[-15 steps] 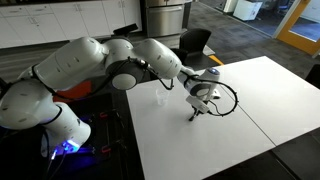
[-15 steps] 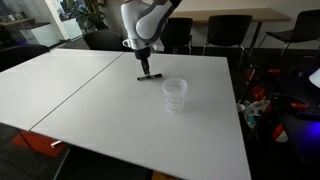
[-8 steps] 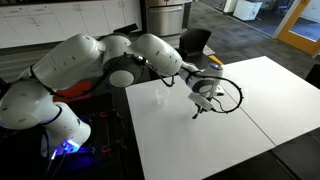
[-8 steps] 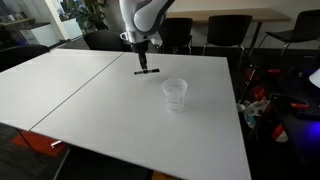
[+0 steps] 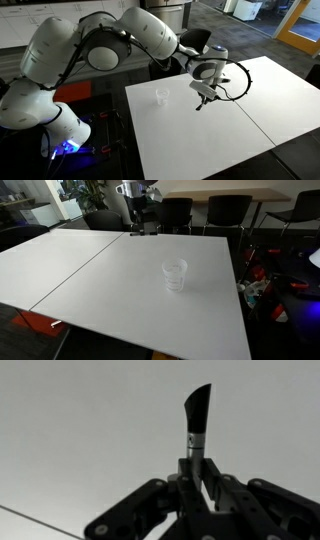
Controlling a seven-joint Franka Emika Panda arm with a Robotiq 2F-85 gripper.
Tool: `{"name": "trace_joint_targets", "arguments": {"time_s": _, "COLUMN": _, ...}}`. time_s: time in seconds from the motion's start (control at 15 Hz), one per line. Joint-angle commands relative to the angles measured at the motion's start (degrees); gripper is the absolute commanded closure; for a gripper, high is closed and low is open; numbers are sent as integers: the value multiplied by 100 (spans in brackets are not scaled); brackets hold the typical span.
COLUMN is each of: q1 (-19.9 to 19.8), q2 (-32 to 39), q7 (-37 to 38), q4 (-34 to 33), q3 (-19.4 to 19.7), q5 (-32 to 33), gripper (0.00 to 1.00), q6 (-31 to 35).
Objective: Put the marker in the mug
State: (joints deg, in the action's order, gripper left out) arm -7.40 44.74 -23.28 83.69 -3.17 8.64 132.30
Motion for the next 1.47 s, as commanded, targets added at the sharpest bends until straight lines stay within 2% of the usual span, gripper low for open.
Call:
{"name": "trace_joint_targets", "arguments": {"time_s": 0.0, "q1": 122, "q2": -954, "q7": 173, "q4": 1106, "q3": 75, "q5": 16, "gripper": 95, "q6": 219}}
{"name": "trace_joint_targets", "arguments": {"time_s": 0.2, "q1": 151, "q2": -1512, "q7": -15, "q4": 1772, "q3": 2, "q5": 48, "gripper": 95, "q6": 535}}
{"name": "trace_joint_targets", "arguments": {"time_s": 0.4, "q1": 48, "q2": -1899, "q7": -504, "q4": 2267, "q3": -188, "q5": -67, "gripper": 95, "q6": 896}}
{"name": "trace_joint_targets", "arguments": {"time_s": 0.6, "q1": -239, "q2": -2148, "q7": -1547, "q4": 2610, "q3": -550, "q5": -436, "gripper": 95, "q6": 1184}}
{"name": "trace_joint_targets", "arguments": {"time_s": 0.73, "q1": -470, "q2": -2223, "q7": -2476, "q4": 2711, "q3": -818, "q5": -927, "gripper": 95, "q6": 1248}}
{"name": "trace_joint_targets", "arguments": {"time_s": 1.0, "q1": -1278, "q2": -2151, "q7": -4307, "q4": 2641, "q3": -1690, "q5": -1878, "gripper": 95, "q6": 916}}
{"name": "trace_joint_targets", "arguments": {"time_s": 1.2, "q1": -1723, "q2": -1960, "q7": -5599, "q4": 2399, "q3": -2082, "q5": -2497, "gripper": 95, "q6": 388}}
{"name": "trace_joint_targets", "arguments": {"time_s": 1.27, "q1": -1458, "q2": -1974, "q7": -6093, "q4": 2314, "q3": -1760, "q5": -2888, "gripper": 95, "q6": 112}}
{"name": "trace_joint_targets", "arguments": {"time_s": 1.4, "q1": -1453, "q2": -1883, "q7": -6836, "q4": 2111, "q3": -1652, "q5": -3380, "gripper": 95, "q6": -481}}
